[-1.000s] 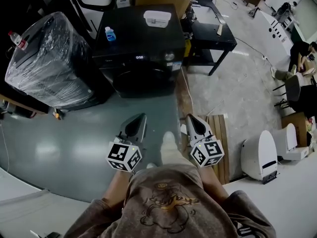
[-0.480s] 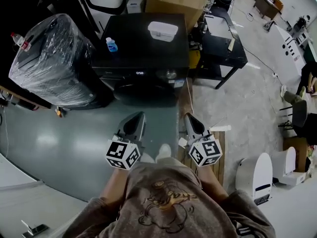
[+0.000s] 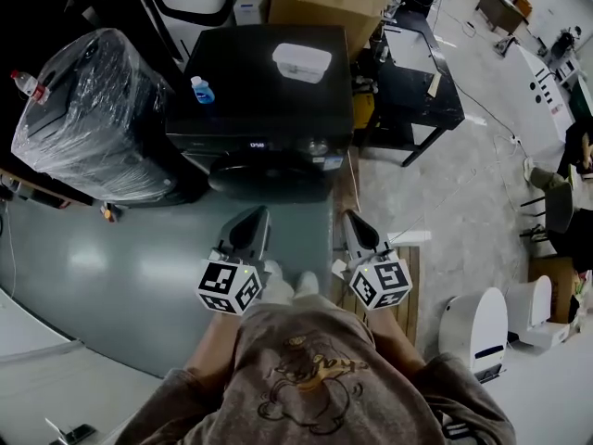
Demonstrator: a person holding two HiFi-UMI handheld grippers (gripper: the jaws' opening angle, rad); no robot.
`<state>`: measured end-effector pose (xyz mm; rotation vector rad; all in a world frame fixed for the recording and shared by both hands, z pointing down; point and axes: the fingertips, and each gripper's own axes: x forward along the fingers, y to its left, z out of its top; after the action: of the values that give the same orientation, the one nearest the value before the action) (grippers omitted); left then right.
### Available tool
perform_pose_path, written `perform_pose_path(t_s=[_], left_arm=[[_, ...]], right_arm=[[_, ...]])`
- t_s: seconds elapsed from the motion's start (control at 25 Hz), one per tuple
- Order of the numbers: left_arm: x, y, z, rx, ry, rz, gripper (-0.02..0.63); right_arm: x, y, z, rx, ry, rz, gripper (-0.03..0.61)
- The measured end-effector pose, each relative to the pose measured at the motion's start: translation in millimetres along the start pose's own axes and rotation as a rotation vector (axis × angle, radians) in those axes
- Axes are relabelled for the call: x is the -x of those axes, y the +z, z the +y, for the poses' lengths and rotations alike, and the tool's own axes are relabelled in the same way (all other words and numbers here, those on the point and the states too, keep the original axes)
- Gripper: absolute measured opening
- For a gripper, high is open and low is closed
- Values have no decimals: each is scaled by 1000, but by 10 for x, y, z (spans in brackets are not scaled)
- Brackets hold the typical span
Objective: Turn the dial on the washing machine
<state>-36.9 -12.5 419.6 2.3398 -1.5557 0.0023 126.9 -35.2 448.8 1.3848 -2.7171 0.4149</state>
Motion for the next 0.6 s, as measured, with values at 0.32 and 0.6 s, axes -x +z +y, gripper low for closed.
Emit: perform_pose_path(t_s=[0.32, 0.6], left_arm=[[-183, 35, 150, -2, -26, 13, -8], [-307, -3, 266, -2, -57, 31, -8]], right_arm=[[-258, 4, -11, -45, -13, 1, 47], [-639, -185, -52, -67, -38, 62, 241]])
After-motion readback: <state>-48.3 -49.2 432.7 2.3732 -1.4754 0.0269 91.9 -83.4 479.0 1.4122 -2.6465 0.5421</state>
